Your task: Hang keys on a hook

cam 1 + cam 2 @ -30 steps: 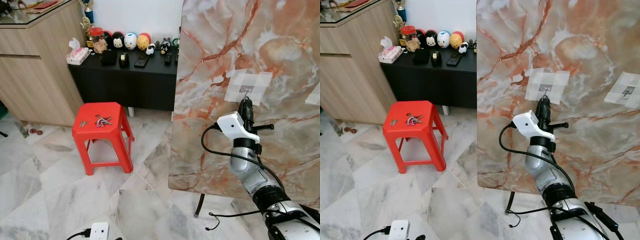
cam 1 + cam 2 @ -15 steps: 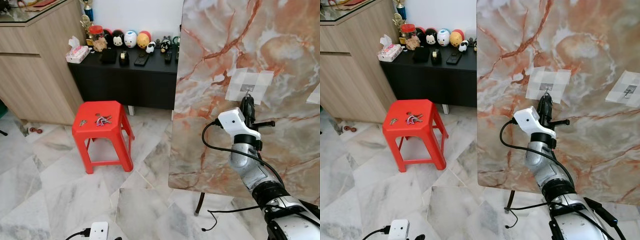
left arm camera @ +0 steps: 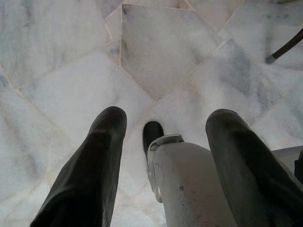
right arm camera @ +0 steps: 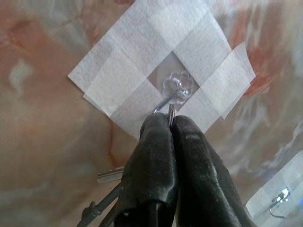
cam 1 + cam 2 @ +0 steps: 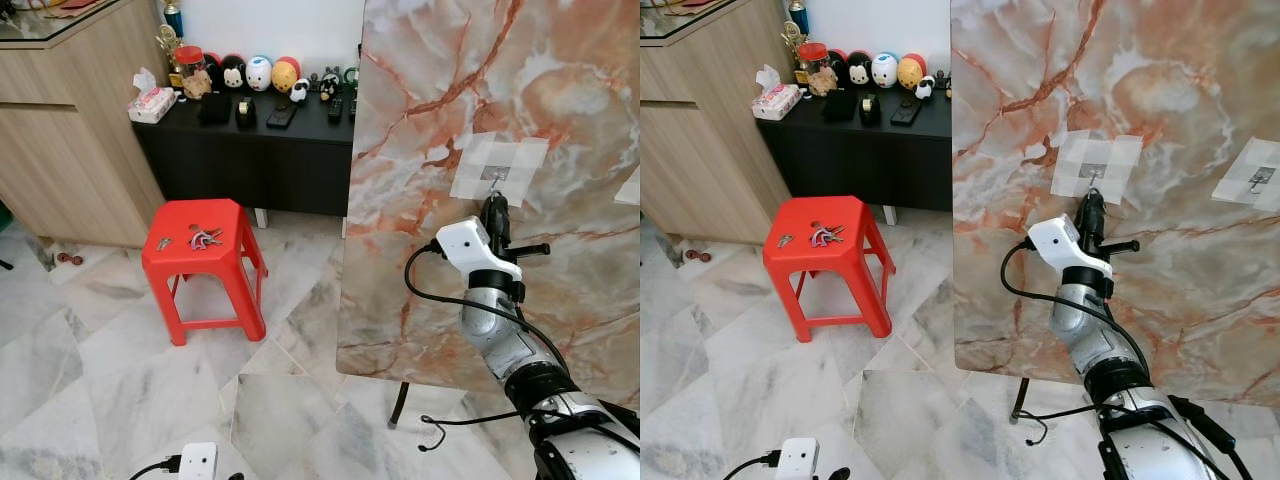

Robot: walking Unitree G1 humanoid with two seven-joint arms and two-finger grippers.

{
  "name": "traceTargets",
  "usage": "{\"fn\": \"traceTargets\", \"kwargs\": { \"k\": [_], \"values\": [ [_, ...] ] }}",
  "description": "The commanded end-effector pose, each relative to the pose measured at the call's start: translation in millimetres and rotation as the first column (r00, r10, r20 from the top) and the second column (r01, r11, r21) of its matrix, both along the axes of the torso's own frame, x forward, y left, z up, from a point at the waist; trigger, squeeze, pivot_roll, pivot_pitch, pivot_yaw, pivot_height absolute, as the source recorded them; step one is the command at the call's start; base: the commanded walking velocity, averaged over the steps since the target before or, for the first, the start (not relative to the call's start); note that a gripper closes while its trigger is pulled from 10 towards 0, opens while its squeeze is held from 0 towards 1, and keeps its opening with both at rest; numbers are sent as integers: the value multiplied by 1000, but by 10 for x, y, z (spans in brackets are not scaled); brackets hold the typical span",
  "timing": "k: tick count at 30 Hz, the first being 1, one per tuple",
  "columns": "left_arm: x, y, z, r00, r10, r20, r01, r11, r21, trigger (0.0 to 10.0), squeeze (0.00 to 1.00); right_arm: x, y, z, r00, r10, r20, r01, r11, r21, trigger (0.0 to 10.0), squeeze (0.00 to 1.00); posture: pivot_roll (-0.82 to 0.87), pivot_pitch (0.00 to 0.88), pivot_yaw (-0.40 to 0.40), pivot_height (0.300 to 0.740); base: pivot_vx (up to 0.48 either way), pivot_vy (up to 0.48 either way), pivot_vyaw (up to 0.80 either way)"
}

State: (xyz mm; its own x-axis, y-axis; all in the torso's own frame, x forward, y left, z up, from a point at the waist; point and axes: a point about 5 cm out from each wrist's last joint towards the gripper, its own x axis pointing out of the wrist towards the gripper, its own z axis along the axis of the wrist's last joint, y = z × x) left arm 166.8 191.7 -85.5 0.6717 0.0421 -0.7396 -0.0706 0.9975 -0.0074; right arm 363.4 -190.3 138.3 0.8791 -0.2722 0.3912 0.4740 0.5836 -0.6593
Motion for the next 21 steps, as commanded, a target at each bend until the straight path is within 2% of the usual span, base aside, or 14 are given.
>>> {"fn": "traceTargets", "kwargs": {
  "k": [1, 13, 21],
  "values": [
    [-22, 4, -9, 1000, 1, -6, -1, 1000, 3, 10000, 0, 40, 4, 105, 999, 4, 37, -4, 1000, -7, 10000, 0, 99, 93, -9, 740, 0, 0, 0],
    [-25, 24, -7, 1000, 0, -6, 0, 1000, 5, 10000, 0, 36, 7, 73, 1000, 4, 18, -4, 1000, -2, 10000, 0, 106, 78, -12, 740, 0, 0, 0],
    [-43, 22, -16, 1000, -2, -12, 2, 1000, 3, 10000, 0, 48, 16, 35, 1000, 13, -27, -13, 1000, -12, 10000, 0, 106, 69, -13, 740, 0, 0, 0]
  ]
}}
